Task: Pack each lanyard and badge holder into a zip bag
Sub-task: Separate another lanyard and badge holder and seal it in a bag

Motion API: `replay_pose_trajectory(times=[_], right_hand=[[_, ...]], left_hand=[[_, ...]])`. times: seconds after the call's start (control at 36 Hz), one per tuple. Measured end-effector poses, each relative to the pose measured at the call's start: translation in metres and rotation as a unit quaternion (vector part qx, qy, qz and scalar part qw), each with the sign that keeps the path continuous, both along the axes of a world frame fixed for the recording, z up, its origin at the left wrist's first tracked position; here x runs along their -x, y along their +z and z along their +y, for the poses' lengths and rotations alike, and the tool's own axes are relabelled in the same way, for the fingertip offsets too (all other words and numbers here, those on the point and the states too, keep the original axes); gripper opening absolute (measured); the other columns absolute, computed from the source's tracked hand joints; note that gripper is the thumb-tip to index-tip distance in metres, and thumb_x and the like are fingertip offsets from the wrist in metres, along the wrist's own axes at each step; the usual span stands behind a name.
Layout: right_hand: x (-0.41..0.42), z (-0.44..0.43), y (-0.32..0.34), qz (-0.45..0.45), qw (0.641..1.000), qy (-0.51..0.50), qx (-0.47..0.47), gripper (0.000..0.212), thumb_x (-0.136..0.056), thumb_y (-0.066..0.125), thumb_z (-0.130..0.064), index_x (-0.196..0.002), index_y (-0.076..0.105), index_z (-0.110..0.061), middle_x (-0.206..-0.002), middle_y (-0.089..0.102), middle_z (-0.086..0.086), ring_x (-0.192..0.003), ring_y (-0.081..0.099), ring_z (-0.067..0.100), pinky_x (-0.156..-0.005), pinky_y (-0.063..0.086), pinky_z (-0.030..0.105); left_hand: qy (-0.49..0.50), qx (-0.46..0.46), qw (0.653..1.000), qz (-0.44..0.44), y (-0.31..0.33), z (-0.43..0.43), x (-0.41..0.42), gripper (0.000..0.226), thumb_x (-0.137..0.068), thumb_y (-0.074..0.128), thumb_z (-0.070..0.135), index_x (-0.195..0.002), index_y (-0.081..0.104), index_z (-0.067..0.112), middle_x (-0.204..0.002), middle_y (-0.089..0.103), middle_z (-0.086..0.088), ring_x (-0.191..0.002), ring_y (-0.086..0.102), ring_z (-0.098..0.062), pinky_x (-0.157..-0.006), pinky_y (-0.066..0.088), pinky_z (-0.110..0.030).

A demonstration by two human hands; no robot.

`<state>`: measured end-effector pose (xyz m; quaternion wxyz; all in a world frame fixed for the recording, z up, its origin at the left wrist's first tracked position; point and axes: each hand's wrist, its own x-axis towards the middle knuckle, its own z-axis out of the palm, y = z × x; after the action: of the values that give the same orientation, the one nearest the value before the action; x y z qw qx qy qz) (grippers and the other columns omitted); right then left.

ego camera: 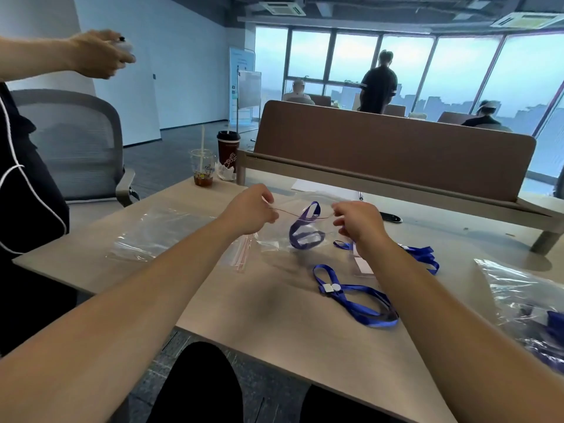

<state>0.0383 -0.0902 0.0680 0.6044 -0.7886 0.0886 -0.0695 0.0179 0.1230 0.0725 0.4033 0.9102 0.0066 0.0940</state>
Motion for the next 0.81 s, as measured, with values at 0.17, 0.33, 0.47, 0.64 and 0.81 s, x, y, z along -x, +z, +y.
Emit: replay_pose_trajectory(times=[0.17,0.33,0.47,0.64,0.81], right_hand=[[-0.002,-0.001,0.005,-0.036,0.999,0.014,-0.033,0.018,-0.096,0.053,-0.014,-0.096,0.069,-0.004,-0.094,0.073,0.011,-0.088,0.073,0.023,-0.084,0.061,0.036],[-0.002,-0.004,0.019,-0.087,0.996,0.003,0.006,0.022,-0.1,0.047,-0.009,-0.099,0.069,-0.005,-0.096,0.072,0.007,-0.089,0.07,0.019,-0.079,0.059,0.029],[-0.003,-0.007,0.04,-0.161,0.984,-0.015,0.079,0.015,-0.096,0.056,-0.01,-0.095,0.071,-0.011,-0.088,0.07,0.002,-0.081,0.067,0.014,-0.073,0.058,0.031],[-0.005,-0.009,0.051,-0.184,0.977,-0.029,0.101,0.009,-0.091,0.063,-0.015,-0.087,0.067,-0.008,-0.079,0.066,0.006,-0.073,0.058,0.017,-0.064,0.051,0.034],[-0.006,-0.018,0.034,-0.137,0.98,-0.032,0.138,0.035,-0.086,0.074,-0.034,-0.104,0.048,-0.018,-0.095,0.068,0.005,-0.086,0.068,0.024,-0.069,0.055,0.038]], left_hand=[[0.013,0.035,0.999,-0.039,0.003,0.0,-0.004,0.011,-0.088,0.073,0.021,-0.087,0.063,0.017,-0.083,0.074,0.0,-0.084,0.071,-0.017,-0.088,0.057,-0.043],[0.006,0.128,0.989,-0.077,0.016,0.001,-0.008,0.007,-0.089,0.07,0.01,-0.086,0.064,0.01,-0.088,0.073,-0.01,-0.077,0.074,-0.017,-0.082,0.061,-0.036],[0.014,0.128,0.983,-0.133,0.04,0.003,-0.006,0.005,-0.093,0.066,0.012,-0.087,0.066,0.013,-0.086,0.073,-0.004,-0.073,0.071,-0.012,-0.067,0.058,-0.023],[0.025,0.104,0.982,-0.158,0.057,-0.001,-0.005,0.007,-0.092,0.067,0.021,-0.086,0.067,0.018,-0.085,0.068,-0.001,-0.08,0.061,-0.014,-0.068,0.046,-0.027],[0.017,0.201,0.976,-0.084,0.041,-0.006,-0.002,0.006,-0.097,0.059,0.014,-0.094,0.064,0.011,-0.09,0.072,-0.004,-0.083,0.067,-0.015,-0.067,0.048,-0.025]])
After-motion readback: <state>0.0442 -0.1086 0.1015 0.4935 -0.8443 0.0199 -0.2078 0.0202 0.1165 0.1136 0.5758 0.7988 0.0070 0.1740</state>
